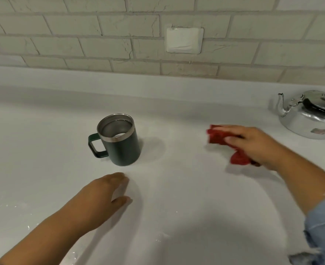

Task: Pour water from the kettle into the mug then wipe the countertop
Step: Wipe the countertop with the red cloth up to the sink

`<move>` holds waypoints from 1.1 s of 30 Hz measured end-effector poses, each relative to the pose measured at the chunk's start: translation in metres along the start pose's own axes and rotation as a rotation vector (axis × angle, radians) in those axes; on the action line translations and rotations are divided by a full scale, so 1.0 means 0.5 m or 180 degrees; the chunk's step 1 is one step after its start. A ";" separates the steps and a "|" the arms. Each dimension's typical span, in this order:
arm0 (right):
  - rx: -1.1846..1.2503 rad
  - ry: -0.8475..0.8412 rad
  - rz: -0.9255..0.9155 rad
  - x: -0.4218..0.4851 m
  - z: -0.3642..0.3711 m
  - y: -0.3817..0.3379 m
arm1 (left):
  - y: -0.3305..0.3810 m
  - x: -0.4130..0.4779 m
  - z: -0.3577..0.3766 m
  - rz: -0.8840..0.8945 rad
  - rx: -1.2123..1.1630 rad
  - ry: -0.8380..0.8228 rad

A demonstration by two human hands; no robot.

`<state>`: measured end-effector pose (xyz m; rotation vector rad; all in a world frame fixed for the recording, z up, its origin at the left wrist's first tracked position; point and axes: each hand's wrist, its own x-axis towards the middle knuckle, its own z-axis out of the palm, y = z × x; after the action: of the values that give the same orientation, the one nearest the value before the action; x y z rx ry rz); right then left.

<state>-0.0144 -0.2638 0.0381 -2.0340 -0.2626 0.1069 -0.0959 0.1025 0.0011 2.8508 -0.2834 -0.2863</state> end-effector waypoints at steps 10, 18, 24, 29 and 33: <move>-0.2653 0.0629 0.1161 -0.109 -0.046 0.188 | -0.005 -0.001 0.013 -0.0010 0.0283 -0.0268; -0.2284 0.0182 0.0189 -0.145 0.228 0.071 | -0.015 0.004 0.031 0.0074 0.0350 -0.0207; -0.0395 0.0232 0.0240 -0.168 0.164 -0.001 | -0.022 -0.003 0.034 0.0158 0.0297 -0.0166; -0.0555 0.1606 0.1174 -0.252 -0.029 0.049 | -0.022 -0.012 0.030 0.0266 0.0205 -0.0046; -0.2112 0.1014 0.1958 -0.365 -0.037 0.124 | -0.039 -0.036 0.029 0.0462 0.0156 0.0006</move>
<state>-0.1796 -0.3494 -0.0154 -2.6842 0.6142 0.0782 -0.1129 0.1214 -0.0151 2.8595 -0.5007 -0.2508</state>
